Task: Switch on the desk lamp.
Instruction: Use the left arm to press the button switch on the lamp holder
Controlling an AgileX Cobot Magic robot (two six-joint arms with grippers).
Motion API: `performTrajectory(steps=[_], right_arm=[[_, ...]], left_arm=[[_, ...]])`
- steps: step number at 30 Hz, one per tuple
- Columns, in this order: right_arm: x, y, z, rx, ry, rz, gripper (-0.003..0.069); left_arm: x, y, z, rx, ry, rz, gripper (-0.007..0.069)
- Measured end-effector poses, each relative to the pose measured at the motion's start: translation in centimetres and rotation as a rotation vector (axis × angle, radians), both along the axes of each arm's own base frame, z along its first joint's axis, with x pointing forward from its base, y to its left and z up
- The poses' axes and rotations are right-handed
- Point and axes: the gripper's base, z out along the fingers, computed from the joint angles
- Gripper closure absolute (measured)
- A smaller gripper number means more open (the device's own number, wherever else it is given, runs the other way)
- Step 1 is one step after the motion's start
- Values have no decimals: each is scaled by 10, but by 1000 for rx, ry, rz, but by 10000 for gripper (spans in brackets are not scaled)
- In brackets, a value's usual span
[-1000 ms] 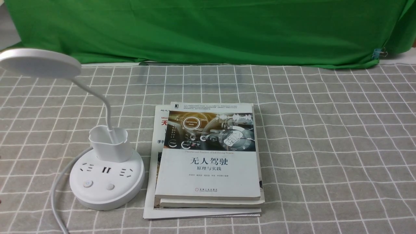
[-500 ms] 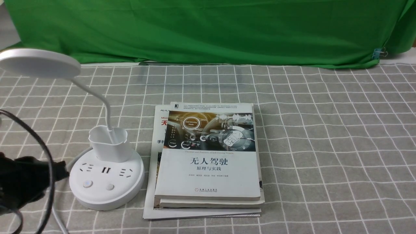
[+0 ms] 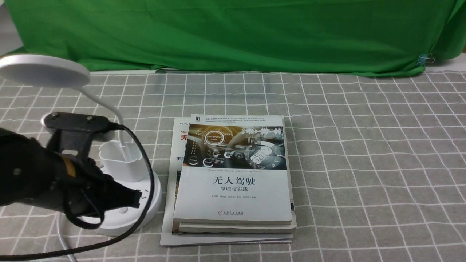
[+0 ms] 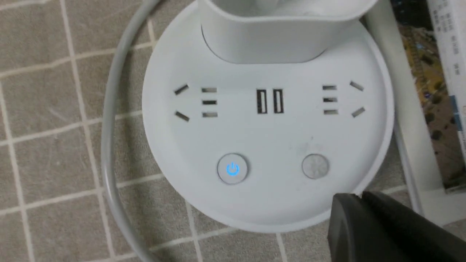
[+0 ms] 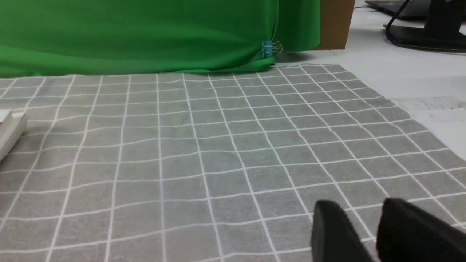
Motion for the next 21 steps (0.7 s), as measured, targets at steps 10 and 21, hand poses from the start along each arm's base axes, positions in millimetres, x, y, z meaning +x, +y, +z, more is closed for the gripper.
performTrajectory(steps=[10, 21], right_arm=[[0, 0, 0, 0, 0, 0, 414], [0, 0, 0, 0, 0, 0, 414]], left_arm=[[19, -10, -22, 30, 10, -25, 606], [25, -11, -37, 47, 46, -30, 606]])
